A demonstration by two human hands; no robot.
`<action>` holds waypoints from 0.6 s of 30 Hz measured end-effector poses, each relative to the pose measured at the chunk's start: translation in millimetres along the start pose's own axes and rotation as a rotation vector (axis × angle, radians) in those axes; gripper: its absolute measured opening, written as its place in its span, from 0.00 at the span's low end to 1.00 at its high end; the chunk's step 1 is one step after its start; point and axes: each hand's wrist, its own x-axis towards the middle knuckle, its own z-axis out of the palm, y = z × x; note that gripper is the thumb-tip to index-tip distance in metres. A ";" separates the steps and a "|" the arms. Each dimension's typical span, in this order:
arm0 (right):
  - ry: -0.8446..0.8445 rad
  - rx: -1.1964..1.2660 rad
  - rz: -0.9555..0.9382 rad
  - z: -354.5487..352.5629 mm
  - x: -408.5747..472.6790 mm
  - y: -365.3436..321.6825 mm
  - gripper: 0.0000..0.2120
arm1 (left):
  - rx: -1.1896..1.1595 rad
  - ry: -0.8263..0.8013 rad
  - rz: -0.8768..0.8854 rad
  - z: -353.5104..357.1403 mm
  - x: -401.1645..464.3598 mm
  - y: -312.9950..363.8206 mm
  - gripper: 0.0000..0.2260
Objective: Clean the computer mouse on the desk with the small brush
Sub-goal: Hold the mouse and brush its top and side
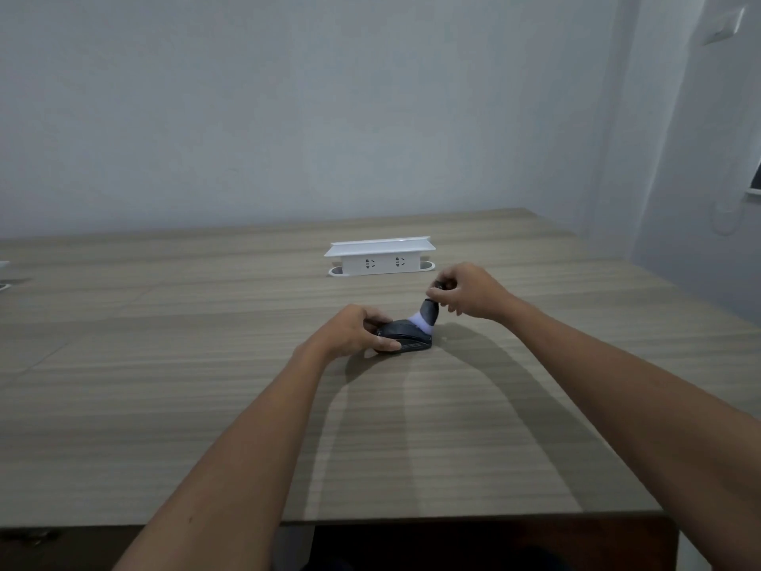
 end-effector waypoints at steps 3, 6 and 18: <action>0.015 -0.115 -0.021 -0.2 2.8 -6.5 0.07 | 0.001 0.004 0.002 -0.2 -1.1 3.2 0.19; 0.018 -0.049 -0.028 2.0 4.4 -14.2 0.08 | -0.001 -0.001 -0.004 -0.5 -0.1 1.4 0.19; -0.004 -0.136 0.068 1.2 4.0 -12.8 0.09 | -0.076 0.010 0.006 3.2 -2.8 -1.6 0.19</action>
